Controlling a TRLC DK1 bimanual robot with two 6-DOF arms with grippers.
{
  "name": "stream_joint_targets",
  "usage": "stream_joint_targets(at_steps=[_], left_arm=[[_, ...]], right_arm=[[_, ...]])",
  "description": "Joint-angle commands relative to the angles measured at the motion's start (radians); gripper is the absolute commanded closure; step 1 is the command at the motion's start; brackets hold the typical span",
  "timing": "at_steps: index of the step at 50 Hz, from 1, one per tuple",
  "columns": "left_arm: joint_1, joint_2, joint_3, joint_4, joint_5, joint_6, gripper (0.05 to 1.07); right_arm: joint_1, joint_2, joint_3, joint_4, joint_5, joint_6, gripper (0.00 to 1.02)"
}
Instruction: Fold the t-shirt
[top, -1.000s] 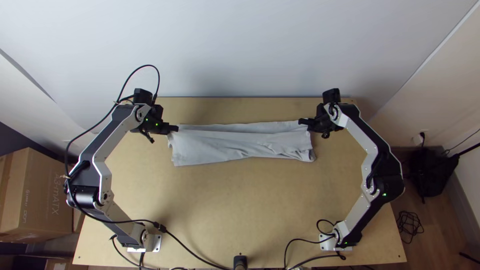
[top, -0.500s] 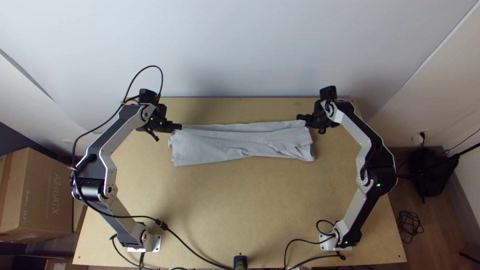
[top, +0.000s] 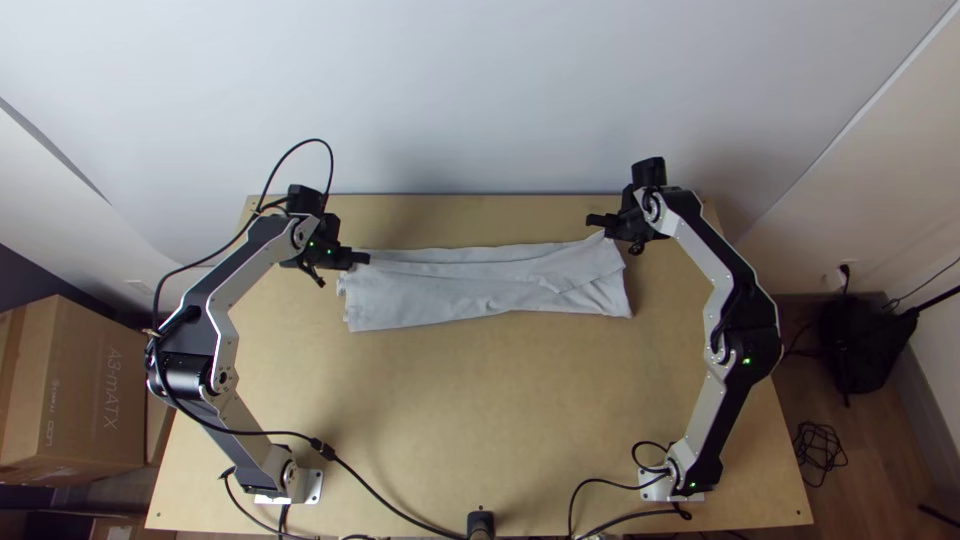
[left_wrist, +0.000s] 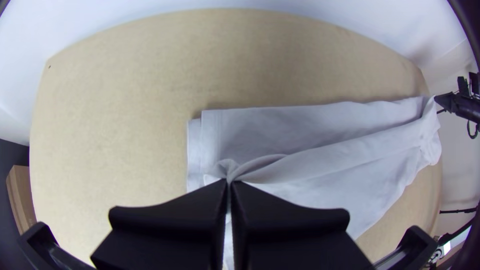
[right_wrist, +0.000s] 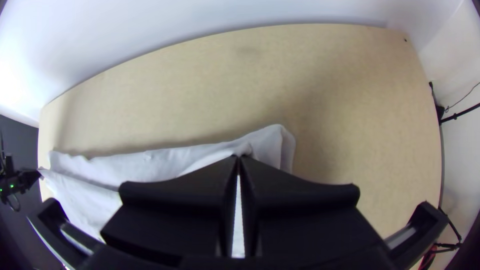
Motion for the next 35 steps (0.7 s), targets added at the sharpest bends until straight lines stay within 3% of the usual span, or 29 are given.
stream_joint_targets(at_steps=[1,6,8,10,11,14,16,20,22,35], left_arm=[[-0.005,0.011,-0.040,0.010,0.001,-0.015,1.04],[0.000,-0.003,-0.058,0.036,0.001,-0.020,1.03],[0.002,-0.008,-0.063,0.034,0.001,-0.023,0.82],[0.002,-0.012,-0.069,0.034,0.001,-0.023,0.37],[0.002,-0.012,-0.070,0.026,0.001,-0.021,0.24],[0.002,-0.015,-0.076,0.029,0.000,-0.020,0.10],[0.006,-0.024,-0.081,0.040,0.001,-0.023,0.10],[0.018,-0.044,-0.096,0.063,0.004,-0.035,0.10],[0.025,-0.055,-0.101,0.065,0.007,-0.040,0.10],[0.087,-0.146,-0.145,0.065,0.107,-0.061,0.10]], right_arm=[[0.002,0.056,0.019,0.006,0.022,0.024,1.00],[0.002,0.075,0.016,0.006,0.032,0.031,1.00],[0.000,0.081,0.016,0.006,0.038,0.037,1.00],[-0.003,0.085,0.016,0.006,0.044,0.041,1.00],[-0.004,0.087,0.017,0.006,0.047,0.042,1.00],[-0.009,0.090,0.019,0.014,0.059,0.050,0.93],[-0.012,0.089,0.017,0.019,0.062,0.053,0.77],[-0.021,0.075,0.008,0.019,0.065,0.060,0.20],[-0.029,0.061,-0.001,0.020,0.065,0.065,0.05],[-0.082,-0.111,-0.118,0.098,0.061,0.142,0.05]])
